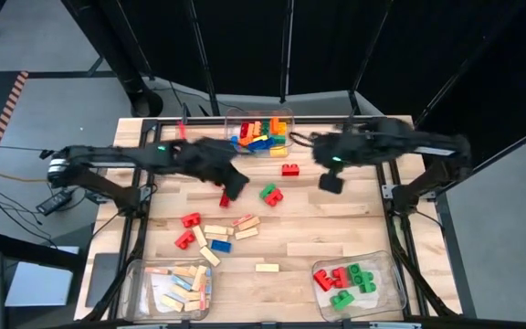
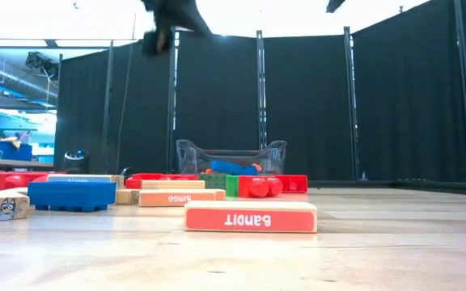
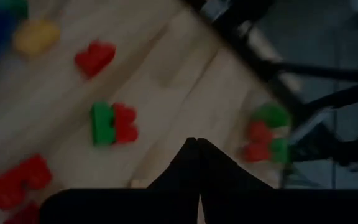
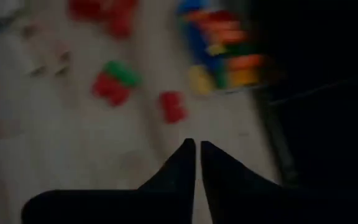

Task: Sort blocks by size
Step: Put the 2-stud red game piece into the bottom right transparent bin

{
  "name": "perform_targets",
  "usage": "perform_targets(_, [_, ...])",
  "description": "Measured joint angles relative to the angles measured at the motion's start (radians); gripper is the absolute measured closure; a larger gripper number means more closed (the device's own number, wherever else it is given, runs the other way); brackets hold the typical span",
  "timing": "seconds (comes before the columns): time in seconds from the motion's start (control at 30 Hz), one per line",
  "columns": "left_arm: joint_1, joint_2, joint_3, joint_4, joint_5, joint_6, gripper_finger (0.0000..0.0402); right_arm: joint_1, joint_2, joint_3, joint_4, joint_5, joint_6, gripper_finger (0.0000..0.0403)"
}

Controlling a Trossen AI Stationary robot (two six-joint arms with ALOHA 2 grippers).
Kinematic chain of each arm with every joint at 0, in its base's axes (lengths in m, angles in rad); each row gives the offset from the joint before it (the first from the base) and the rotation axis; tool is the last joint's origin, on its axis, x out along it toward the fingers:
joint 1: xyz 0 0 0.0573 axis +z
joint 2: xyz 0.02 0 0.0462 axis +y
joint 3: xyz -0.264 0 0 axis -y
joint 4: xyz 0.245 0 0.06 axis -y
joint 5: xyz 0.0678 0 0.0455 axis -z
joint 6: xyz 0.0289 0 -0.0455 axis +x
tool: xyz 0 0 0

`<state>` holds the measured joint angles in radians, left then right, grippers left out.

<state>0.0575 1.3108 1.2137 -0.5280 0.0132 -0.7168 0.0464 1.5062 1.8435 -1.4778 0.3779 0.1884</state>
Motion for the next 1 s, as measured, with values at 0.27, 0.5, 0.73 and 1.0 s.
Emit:
perform_targets(0.27, [-0.032, -0.234, 0.097, -0.120, -0.093, 0.033, 0.0401, -0.129, 0.072, -0.419, 0.454, -0.283, -0.266, 0.0213])
perform_targets(0.5, [-0.058, -0.428, 0.108, -0.216, -0.259, 0.004, 0.0401, -0.221, 0.277, -0.493, 0.602, -0.297, -0.310, 0.0104])
perform_targets(0.73, [-0.065, -0.489, 0.108, -0.213, -0.310, 0.036, 0.0401, -0.292, 0.459, -0.480, 0.653, -0.249, -0.387, 0.0098])
perform_targets(1.0, [-0.065, -0.473, 0.107, -0.283, -0.309, 0.052, 0.0401, -0.342, 0.499, -0.473, 0.658, -0.285, -0.327, 0.0145])
